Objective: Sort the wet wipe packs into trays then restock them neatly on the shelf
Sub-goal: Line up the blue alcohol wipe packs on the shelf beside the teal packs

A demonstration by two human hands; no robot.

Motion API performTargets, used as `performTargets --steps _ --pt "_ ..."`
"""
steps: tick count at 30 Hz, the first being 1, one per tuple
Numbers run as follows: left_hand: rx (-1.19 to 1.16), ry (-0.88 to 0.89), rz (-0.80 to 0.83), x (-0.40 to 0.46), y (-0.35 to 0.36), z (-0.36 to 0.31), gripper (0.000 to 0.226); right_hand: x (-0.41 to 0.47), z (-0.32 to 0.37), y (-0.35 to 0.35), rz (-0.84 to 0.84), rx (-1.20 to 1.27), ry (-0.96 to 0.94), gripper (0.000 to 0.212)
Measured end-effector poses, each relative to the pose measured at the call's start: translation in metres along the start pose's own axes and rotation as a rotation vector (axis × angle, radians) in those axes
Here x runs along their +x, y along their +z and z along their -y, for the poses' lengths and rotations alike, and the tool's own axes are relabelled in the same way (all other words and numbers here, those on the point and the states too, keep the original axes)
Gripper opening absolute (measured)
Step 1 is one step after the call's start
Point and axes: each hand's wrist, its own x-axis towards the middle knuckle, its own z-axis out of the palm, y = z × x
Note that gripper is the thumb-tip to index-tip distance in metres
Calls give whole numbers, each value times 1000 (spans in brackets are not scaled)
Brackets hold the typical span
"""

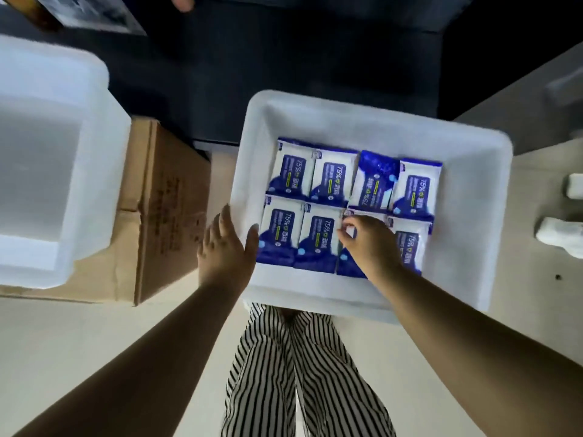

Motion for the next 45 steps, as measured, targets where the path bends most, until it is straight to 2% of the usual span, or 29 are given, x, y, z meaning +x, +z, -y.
performTargets --steps 2,5,7,9,11,14,17,19,21,22,24,25,27,29,33,35,37,39,41,43,45 --pt "-44 -29 4 3 17 6 70 7 -8 19 124 63 160 31" --pt "-44 -32 -106 5 35 10 76 15 -12 54 260 225 387 30" --pt "-45 -25 -179 5 40 11 79 18 -5 71 222 442 563 30" --pt "-48 -28 -187 5 43 11 79 19 4 79 172 639 734 38" --pt "-51 -26 -188 5 43 11 80 19 10 82 199 754 836 36" --pt "-80 -5 -149 4 41 11 82 15 15 79 249 831 850 21" --pt "-136 -51 -117 4 37 12 75 8 15 68 233 834 820 25" --pt "-131 28 -229 4 31 9 64 0 8 53 215 822 793 25" --pt "-142 202 -402 6 24 2 52 -7 -4 37 179 784 751 28" --pt "-173 279 -434 9 21 -2 49 -10 -10 28 158 784 769 30" --pt "-203 401 -361 17 15 -14 48 -15 -23 10 120 803 819 30" --pt "-181 428 -269 22 15 -22 50 -16 -30 1 125 813 837 29" --pt "-89 412 -26 38 17 -33 53 -20 -43 -12 174 835 846 26" --pt "90 408 119 59 28 -37 55 -24 -54 -20 143 871 864 27" --pt "474 373 224 89 54 -38 65 -35 -72 -18 -156 952 892 23" --pt "606 356 263 94 64 -41 67 -40 -76 -15 -250 1048 898 18" --pt "701 345 273 95 68 -44 64 -43 -79 -11 -316 1148 938 26" --pt "758 357 269 96 68 -44 57 -45 -82 -8 -373 1174 981 35" --pt "808 396 277 99 64 -44 53 -45 -82 -7 -406 1177 995 32" --pt "815 412 361 101 58 -42 50 -46 -80 -11 -406 1209 985 22" --pt "701 359 492 97 50 -42 46 -47 -77 -20 -414 1288 974 17"
